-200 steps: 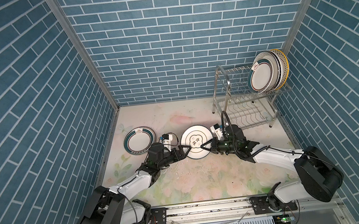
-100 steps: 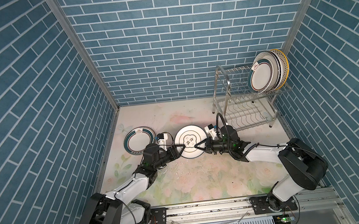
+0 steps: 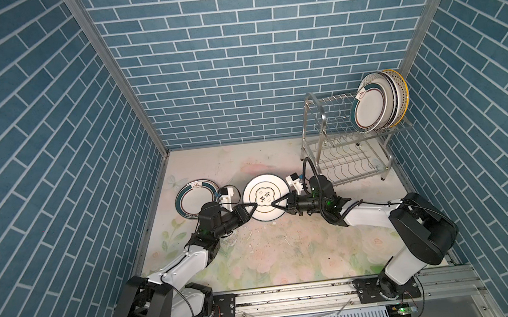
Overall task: Unload the plates from the dish rack
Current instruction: Place the plate among the plates.
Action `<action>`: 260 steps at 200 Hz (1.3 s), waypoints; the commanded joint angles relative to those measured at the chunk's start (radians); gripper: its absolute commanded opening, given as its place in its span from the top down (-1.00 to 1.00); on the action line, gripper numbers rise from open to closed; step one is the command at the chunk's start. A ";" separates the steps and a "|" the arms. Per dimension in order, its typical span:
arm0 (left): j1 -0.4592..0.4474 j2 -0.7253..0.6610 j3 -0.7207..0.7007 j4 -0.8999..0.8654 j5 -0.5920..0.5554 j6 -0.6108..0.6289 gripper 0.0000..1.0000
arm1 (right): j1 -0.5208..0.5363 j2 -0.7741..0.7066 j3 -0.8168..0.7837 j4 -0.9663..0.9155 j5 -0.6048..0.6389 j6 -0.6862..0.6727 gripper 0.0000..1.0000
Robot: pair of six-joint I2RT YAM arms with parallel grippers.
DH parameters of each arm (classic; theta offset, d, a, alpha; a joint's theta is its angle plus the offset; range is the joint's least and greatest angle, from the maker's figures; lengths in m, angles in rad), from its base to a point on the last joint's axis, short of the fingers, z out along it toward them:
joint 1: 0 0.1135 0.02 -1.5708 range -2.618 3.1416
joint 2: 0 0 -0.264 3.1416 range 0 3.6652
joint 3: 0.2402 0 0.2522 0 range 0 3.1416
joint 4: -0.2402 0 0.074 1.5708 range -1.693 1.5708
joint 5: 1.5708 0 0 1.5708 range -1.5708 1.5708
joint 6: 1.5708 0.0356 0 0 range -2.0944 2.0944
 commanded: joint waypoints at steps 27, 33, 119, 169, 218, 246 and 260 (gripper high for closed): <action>0.018 0.016 0.016 -0.007 0.016 0.032 1.00 | 0.022 0.054 0.091 0.056 -0.049 -0.010 0.60; 0.021 0.015 0.016 -0.005 0.018 0.030 1.00 | 0.022 0.061 0.097 0.055 -0.052 -0.010 0.56; 0.121 -0.007 0.006 -0.023 0.057 0.004 1.00 | 0.019 0.034 0.194 -0.208 -0.014 -0.160 0.04; 0.292 -0.100 0.018 -0.103 0.122 -0.014 1.00 | 0.011 -0.059 0.243 -0.581 0.186 -0.309 -0.13; 0.514 -0.137 0.052 -0.205 0.165 -0.015 1.00 | 0.011 -0.108 0.264 -0.793 0.277 -0.418 -0.13; 0.643 -0.116 0.075 -0.247 0.150 -0.001 1.00 | 0.012 -0.134 0.277 -0.934 0.353 -0.511 -0.14; 0.685 -0.093 0.111 -0.314 0.130 0.052 1.00 | 0.011 -0.149 0.271 -0.967 0.367 -0.535 -0.14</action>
